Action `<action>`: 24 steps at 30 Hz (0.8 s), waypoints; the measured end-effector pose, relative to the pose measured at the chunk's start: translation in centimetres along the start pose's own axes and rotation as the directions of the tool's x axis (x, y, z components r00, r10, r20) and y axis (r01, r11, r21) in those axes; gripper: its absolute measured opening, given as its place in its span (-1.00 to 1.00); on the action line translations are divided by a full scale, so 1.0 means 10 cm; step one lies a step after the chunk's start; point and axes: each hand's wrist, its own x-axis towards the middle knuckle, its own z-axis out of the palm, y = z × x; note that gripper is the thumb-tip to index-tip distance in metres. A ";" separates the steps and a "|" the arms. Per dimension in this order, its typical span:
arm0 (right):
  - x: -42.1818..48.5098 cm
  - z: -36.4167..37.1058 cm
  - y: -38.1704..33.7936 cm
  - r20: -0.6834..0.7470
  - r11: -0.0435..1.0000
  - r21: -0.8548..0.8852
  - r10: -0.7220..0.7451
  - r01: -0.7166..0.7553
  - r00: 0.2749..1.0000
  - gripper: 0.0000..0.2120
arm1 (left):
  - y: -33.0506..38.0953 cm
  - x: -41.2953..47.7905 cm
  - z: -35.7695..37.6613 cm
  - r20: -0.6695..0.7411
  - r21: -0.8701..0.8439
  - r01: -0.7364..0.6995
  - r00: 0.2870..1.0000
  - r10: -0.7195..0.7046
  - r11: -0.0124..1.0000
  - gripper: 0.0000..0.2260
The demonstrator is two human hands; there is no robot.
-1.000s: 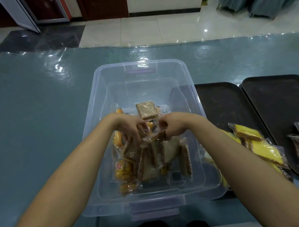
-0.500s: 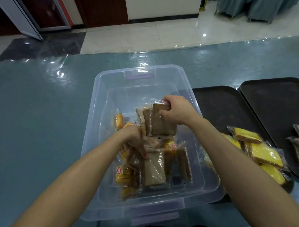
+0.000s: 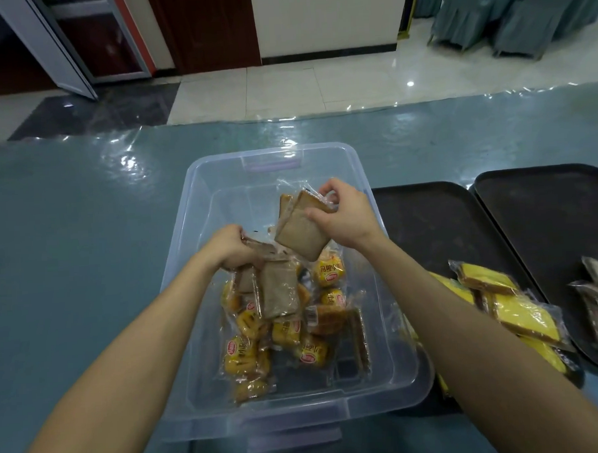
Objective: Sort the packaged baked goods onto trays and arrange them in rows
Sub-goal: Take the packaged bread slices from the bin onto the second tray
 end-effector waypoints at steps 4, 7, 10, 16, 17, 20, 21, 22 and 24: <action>-0.09 -0.20 -0.10 -0.046 0.994 0.109 0.000 0.005 0.999 -0.62 | -0.05 -0.15 -0.08 -0.102 -0.211 -0.076 0.993 0.055 0.975 -0.36; -0.15 -0.58 -0.11 -0.137 0.969 0.240 -0.023 0.056 0.990 -0.70 | 0.08 -0.33 -0.15 -0.246 -0.397 -0.169 0.967 0.073 0.902 -0.44; -0.22 -1.10 0.03 -0.229 0.921 0.382 0.022 0.069 0.973 -0.68 | 0.50 -0.56 -0.28 -0.405 -0.512 -0.298 0.911 0.079 0.806 -0.43; -0.50 -2.33 0.87 -0.366 0.834 0.548 0.179 0.056 0.913 -0.46 | 2.03 -0.88 -0.06 -0.457 -0.465 -0.468 0.854 0.249 0.752 -0.42; -0.57 -2.54 1.09 -0.374 0.821 0.569 0.215 0.040 0.902 -0.47 | 2.30 -0.88 0.10 -0.440 -0.459 -0.471 0.857 0.268 0.753 -0.42; -0.88 -3.14 1.84 -0.423 0.818 0.576 0.307 -0.009 0.853 -0.57 | 3.14 -0.83 0.76 -0.364 -0.455 -0.477 0.870 0.332 0.752 -0.46; -1.00 -3.33 2.13 -0.424 0.813 0.581 0.335 -0.031 0.841 -0.63 | 3.41 -0.82 1.03 -0.347 -0.459 -0.475 0.874 0.341 0.751 -0.48; -1.13 -3.53 2.40 -0.414 0.803 0.592 0.374 -0.067 0.830 -0.67 | 3.65 -0.80 1.32 -0.322 -0.468 -0.462 0.883 0.342 0.753 -0.50; -1.42 -3.91 2.92 -0.412 0.777 0.616 0.459 -0.131 0.787 -0.67 | 4.09 -0.75 1.95 -0.235 -0.483 -0.417 0.909 0.345 0.770 -0.51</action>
